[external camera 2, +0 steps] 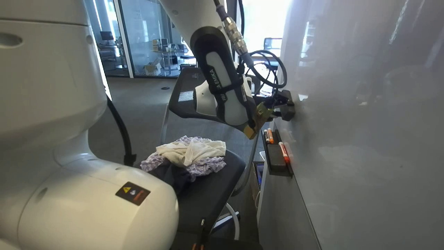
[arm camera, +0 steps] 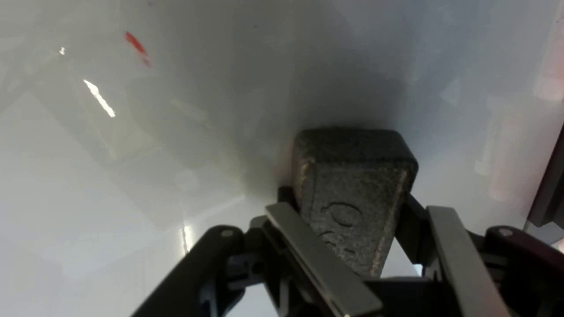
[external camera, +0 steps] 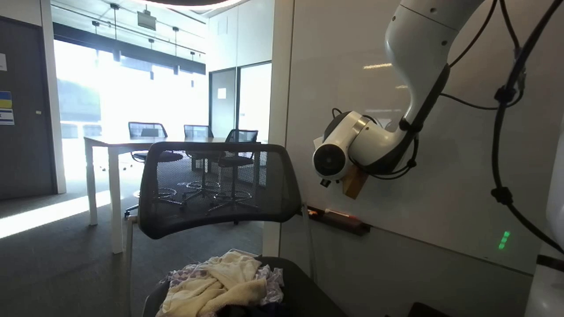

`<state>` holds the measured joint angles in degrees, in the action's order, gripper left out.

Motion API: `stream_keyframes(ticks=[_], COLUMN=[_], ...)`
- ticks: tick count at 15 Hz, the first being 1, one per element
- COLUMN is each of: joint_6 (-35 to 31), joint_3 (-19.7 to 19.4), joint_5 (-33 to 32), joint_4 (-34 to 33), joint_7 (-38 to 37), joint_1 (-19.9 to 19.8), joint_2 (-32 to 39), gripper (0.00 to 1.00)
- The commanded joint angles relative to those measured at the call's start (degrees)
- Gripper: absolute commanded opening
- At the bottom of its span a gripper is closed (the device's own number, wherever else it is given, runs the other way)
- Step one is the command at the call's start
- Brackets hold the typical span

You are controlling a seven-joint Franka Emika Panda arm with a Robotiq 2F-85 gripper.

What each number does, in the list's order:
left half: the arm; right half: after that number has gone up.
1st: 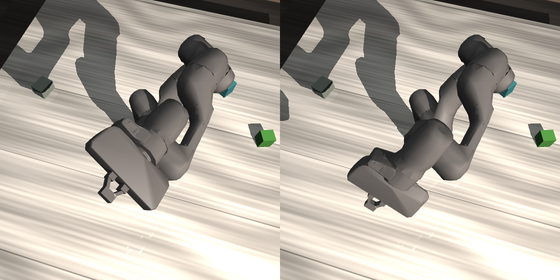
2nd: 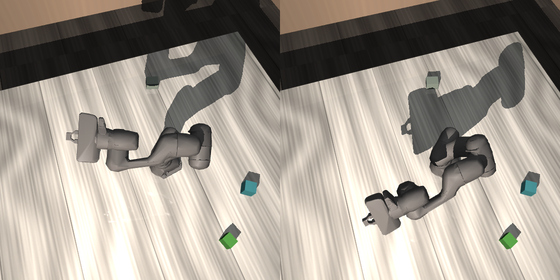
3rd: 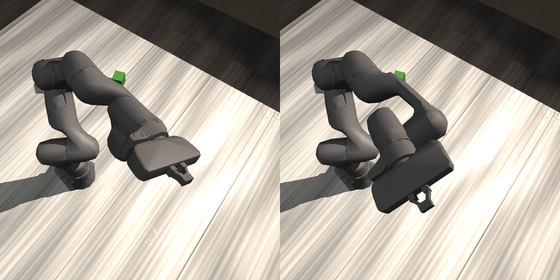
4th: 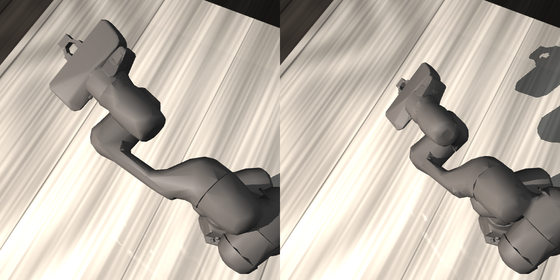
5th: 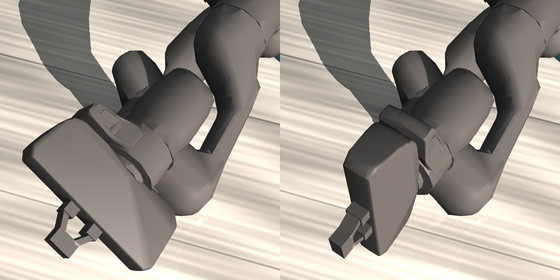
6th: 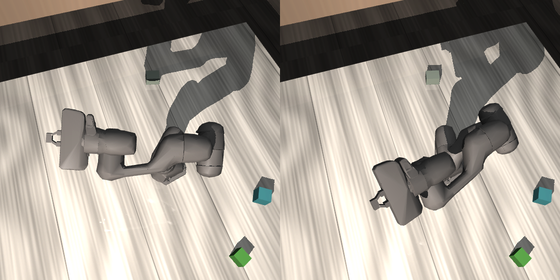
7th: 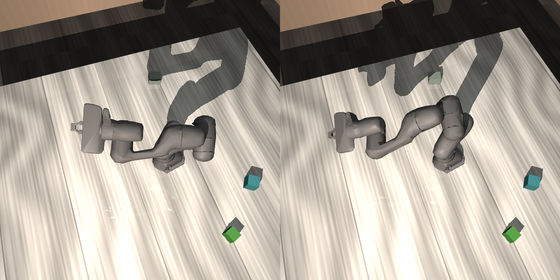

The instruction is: Pick up the duster, then rub something off of the board

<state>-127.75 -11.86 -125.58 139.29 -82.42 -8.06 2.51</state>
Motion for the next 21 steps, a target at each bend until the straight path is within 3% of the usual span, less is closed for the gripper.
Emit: stream_keyframes(ticks=[1, 7, 12, 13, 17, 21], joint_6=[5.1, 20.1, 4.8, 1.6, -10.0, -23.8], joint_3=[-1.1, 2.2, 2.6, 2.7, 3.7, 1.9], joint_5=[-3.2, -3.3, 8.9, 11.9, 20.8, 24.0], joint_4=[4.7, 16.0, 21.9, 18.7, 19.2, 19.2], joint_7=[-3.8, -3.9, -0.3, 0.4, 2.5, 3.3], joint_1=[-2.8, 0.3, 4.8, 6.5, 11.3, 11.9], joint_2=[-5.8, -18.0, -27.3, -24.5, -25.8, -23.4], gripper=[0.32, 0.32, 0.32, 0.32, 0.32, 0.32])
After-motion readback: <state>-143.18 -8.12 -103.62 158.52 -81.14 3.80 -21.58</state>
